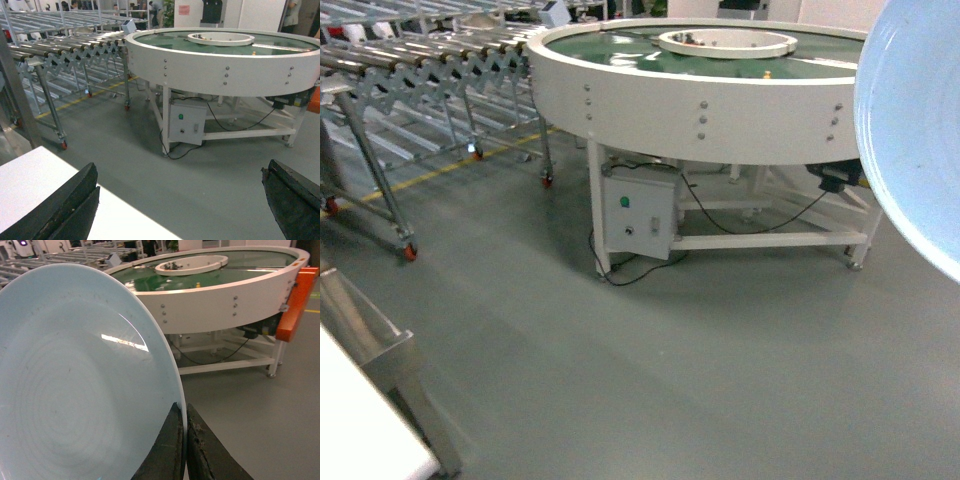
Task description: Place blue tray on left shelf second layer neatly
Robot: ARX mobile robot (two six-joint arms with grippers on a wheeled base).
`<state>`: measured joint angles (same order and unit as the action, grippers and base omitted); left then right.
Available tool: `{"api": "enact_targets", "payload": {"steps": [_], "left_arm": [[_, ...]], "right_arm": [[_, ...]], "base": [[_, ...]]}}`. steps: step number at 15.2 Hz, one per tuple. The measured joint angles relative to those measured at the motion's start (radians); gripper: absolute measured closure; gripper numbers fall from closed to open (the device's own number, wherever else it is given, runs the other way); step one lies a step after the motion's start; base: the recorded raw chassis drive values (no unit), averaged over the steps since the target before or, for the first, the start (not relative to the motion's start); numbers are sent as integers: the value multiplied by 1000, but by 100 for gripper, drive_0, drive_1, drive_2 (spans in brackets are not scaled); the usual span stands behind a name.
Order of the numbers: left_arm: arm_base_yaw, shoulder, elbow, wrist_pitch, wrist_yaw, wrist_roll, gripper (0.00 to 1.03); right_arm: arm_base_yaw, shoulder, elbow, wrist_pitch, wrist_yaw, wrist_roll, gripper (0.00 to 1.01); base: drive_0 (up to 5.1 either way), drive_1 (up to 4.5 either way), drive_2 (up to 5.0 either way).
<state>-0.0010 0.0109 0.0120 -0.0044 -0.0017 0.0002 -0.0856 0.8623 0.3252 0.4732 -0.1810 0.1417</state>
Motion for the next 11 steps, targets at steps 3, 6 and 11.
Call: {"api": "enact_targets", "payload": {"steps": [3, 6, 11], "left_arm": [[0, 0, 0, -2, -1, 0, 5], [0, 0, 0, -2, 2, 0, 5], [1, 0, 0, 1, -2, 0, 5]], "right_arm": [[0, 0, 0, 0, 0, 0, 99], [0, 0, 0, 0, 0, 0, 99], [-5, -4, 1, -2, -3, 0, 99]], "base": [[318, -219, -537], [301, -214, -557], [35, -171, -308]]}}
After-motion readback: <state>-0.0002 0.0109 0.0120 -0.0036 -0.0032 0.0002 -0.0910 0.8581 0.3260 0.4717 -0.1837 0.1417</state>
